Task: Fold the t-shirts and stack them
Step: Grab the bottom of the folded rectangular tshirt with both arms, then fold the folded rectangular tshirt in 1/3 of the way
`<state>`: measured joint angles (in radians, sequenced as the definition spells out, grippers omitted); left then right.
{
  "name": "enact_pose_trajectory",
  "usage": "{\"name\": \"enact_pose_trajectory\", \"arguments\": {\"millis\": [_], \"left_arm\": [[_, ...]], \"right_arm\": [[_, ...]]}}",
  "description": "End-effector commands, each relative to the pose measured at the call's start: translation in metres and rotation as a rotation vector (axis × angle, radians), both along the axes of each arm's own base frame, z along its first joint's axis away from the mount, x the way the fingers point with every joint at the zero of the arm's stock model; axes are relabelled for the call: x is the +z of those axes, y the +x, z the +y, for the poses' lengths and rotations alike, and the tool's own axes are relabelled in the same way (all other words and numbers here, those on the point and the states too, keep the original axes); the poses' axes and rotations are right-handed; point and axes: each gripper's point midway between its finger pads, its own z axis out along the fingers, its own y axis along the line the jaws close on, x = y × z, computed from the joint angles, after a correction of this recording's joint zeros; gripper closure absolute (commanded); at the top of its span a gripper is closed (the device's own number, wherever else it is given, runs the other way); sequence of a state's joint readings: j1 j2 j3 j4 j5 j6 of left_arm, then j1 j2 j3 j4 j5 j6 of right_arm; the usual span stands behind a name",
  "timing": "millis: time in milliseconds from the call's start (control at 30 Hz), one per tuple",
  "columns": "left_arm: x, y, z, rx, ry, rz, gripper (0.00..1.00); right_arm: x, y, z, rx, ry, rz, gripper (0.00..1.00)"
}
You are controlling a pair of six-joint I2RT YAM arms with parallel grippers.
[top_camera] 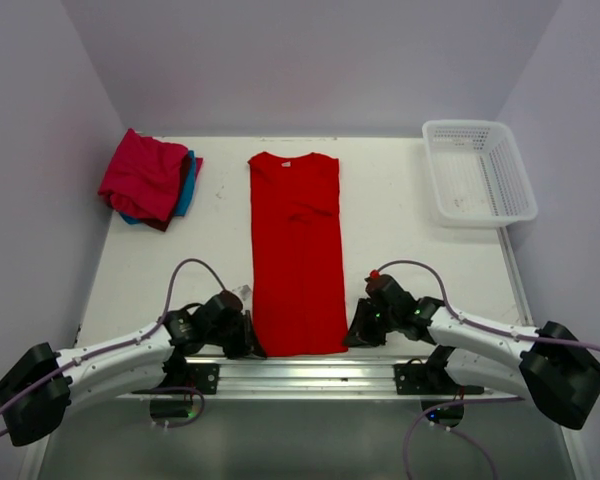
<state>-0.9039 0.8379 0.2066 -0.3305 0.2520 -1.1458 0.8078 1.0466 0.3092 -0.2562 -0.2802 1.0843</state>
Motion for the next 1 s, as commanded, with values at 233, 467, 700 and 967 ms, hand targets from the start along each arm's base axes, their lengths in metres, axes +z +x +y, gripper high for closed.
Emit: {"name": "enact_pose_trajectory", "arguments": {"millis": [233,467,700,967], "left_arm": [[0.015,0.005,-0.005,-0.013,-0.012,-0.045,1.00],[0.046,0.029,-0.019,-0.045,-0.011,-0.197,1.00],[0.064,0.065,-0.019,-0.014,0.050,-0.381,1.00],[0.058,0.101,0.007,0.047,0.235,-0.522,1.00]], "right_arm": [[0.013,0.002,-0.002,-0.013,0.012,-0.051,1.00],[0.041,0.018,0.009,0.031,0.026,-0.139,1.00],[0.062,0.050,0.021,0.062,-0.025,-0.251,1.00],[0.078,0.094,0.027,0.056,-0.125,-0.390,1.00]]}}
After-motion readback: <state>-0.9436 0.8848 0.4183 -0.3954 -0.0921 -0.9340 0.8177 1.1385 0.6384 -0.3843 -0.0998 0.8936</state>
